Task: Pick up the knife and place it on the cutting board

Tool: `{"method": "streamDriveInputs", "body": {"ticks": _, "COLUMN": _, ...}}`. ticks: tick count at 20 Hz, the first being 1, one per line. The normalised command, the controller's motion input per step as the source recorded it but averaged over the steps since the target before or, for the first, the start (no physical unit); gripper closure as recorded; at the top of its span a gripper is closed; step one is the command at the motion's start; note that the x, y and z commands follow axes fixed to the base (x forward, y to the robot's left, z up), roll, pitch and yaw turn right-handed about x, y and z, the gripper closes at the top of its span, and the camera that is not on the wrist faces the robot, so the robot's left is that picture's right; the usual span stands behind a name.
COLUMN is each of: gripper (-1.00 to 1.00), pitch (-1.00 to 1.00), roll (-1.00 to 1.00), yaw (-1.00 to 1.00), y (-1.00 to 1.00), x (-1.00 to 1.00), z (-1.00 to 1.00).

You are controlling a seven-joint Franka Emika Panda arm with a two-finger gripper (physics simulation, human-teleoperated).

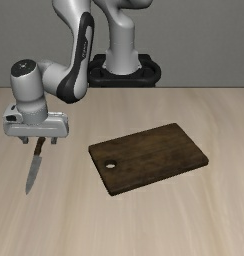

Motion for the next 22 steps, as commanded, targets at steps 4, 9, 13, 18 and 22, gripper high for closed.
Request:
{"method": "streamDriveInputs", "body": {"ticks": 4, "gripper": 1.0, "pitch": 0.0, "roll": 0.0, "yaw": 0.0, "y": 0.0, "x": 0.0, "z": -0.75}}
{"method": "streamDriveInputs", "body": {"ticks": 9, "gripper": 1.0, "pitch": 0.0, "roll": 0.0, "yaw": 0.0, "y": 0.0, "x": 0.0, "z": 0.0}}
{"method": "streamDriveInputs", "body": {"ticks": 13, "gripper": 1.0, "pitch": 0.0, "roll": 0.0, "yaw": 0.0, "y": 0.0, "x": 0.0, "z": 0.25}}
{"method": "streamDriveInputs", "body": {"ticks": 18, "gripper": 1.0, "pitch": 0.0, "roll": 0.0, "yaw": 0.0, "y": 0.0, "x": 0.0, "z": 1.0}}
{"method": "streamDriveInputs", "body": {"ticks": 22, "gripper": 1.0, "pitch": 0.0, "roll": 0.0, "yaw": 0.0, "y": 0.25, "x": 0.0, "z": 0.75}}
